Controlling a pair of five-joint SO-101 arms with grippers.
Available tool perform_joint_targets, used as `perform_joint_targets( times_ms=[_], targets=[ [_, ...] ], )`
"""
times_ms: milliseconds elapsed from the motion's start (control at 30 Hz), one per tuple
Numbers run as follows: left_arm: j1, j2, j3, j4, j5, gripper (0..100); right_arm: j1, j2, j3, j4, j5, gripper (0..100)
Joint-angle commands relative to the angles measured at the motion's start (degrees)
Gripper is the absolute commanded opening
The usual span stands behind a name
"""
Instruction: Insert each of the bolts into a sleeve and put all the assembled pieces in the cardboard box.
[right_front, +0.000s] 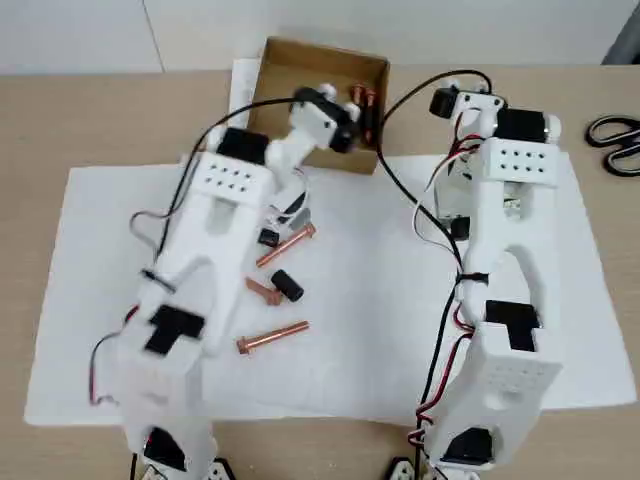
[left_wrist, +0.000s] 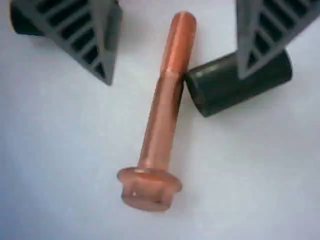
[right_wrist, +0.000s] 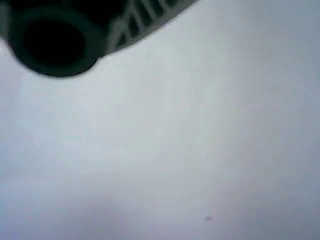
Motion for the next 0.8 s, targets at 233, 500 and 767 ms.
perform_joint_targets(
  times_ms=[233, 500, 767],
  targets=[
    [0.8, 19.7, -25.1, 9.2, -6.6, 16, 1.5, -4.0, -0.9, 0.6, 1.0, 0.5],
    [0.8, 25.3, -27.3, 9.1, -6.5, 16, 1.4, -3.9, -0.9, 0.6, 0.9, 0.5],
    [0.9, 26.2, -27.3, 8.1, -6.2, 6, 1.2, -3.9, -0.9, 0.5, 0.6, 0.5]
  ],
)
